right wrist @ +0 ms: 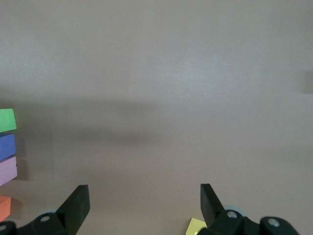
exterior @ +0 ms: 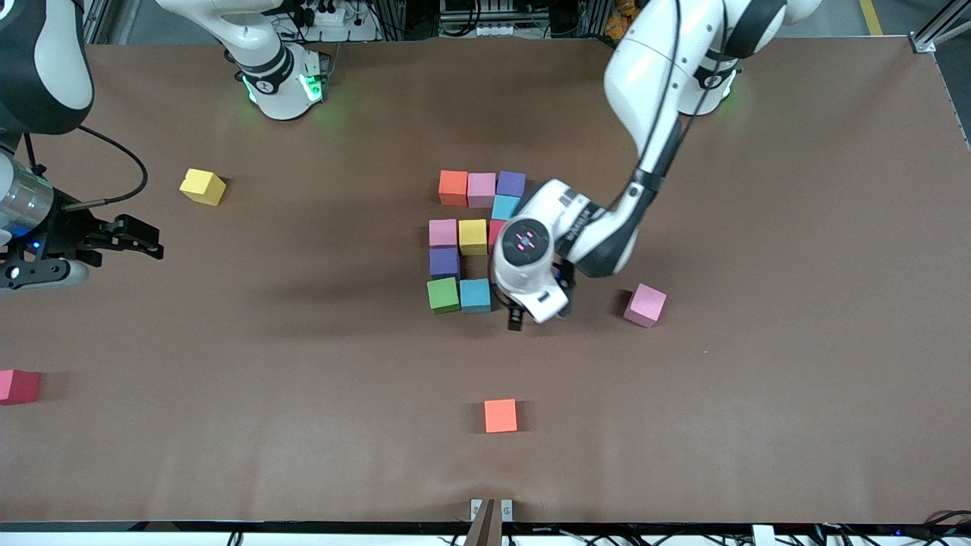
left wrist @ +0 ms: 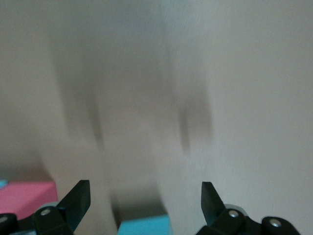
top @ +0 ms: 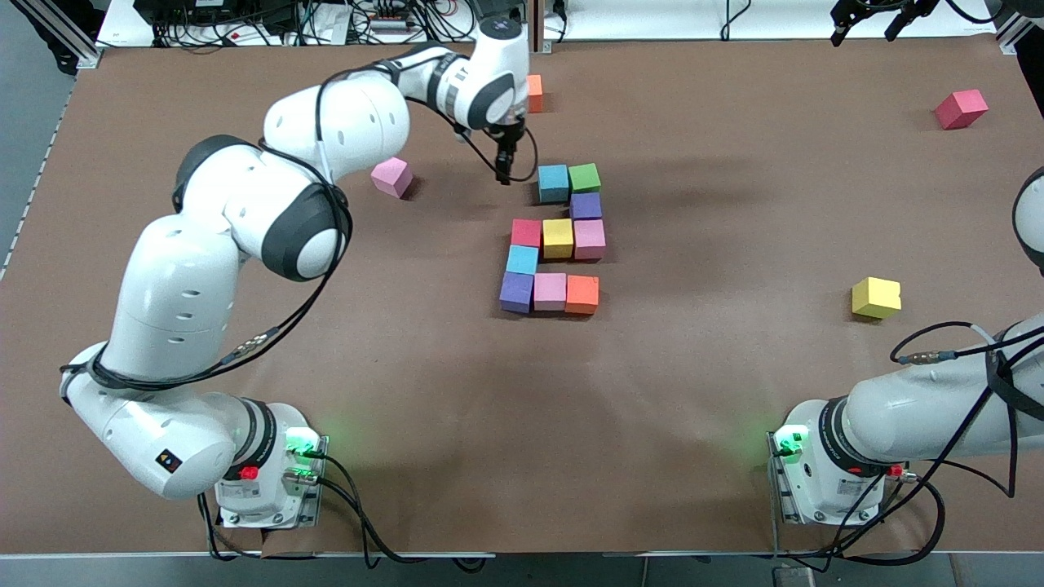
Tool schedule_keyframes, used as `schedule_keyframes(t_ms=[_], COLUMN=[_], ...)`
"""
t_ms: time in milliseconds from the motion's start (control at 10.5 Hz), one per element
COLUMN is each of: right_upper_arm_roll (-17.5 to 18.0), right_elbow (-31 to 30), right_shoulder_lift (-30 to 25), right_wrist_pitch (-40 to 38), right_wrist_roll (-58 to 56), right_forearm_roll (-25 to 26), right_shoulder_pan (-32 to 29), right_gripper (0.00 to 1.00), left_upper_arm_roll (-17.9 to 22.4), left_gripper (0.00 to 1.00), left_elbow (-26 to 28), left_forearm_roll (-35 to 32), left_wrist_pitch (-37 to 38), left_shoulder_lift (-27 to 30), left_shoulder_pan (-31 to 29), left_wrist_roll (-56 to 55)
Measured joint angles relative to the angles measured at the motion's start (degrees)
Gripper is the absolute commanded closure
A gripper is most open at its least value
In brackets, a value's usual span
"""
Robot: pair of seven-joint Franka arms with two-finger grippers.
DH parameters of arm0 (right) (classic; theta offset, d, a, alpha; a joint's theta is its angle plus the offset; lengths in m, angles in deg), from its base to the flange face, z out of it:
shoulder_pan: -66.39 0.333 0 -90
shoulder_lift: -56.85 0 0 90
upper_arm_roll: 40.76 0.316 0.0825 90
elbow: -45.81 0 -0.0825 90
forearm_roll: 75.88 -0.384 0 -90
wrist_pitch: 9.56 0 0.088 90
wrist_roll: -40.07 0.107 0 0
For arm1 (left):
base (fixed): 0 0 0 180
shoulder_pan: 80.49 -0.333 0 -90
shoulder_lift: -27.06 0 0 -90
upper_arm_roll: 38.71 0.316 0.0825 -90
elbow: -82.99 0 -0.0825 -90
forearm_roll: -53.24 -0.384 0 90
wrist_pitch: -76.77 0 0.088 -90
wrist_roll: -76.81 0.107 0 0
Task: Form number 2 with 11 blocks
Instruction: 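Open the left gripper and move it to the light pink cube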
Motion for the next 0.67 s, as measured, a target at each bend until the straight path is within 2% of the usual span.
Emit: schedule_keyframes(t_ms=[285, 665], right_upper_arm_roll=[0.00, -0.03], right_elbow=[0.01, 0.00], right_shoulder_lift=[0.01, 0.03], right_wrist_pitch=[-0.02, -0.04], right_wrist_roll=[0.00, 0.00], right_forearm_roll=[0.00, 0.00], right_shoulder_pan=[-0.01, -0.01], right_gripper=[0.00, 0.00], left_upper_arm_roll=[0.00, 0.03], left_gripper=[0.00, 0.00], left_elbow=[4.89, 19.51], left_forearm_roll=[0.00, -0.07], left_wrist_pitch=[0.79, 0.05], left_shoulder_lift=[4.10, 14.31], left_shoulder_pan=[-5.81, -11.34], left_wrist_roll=[8.42, 21.04])
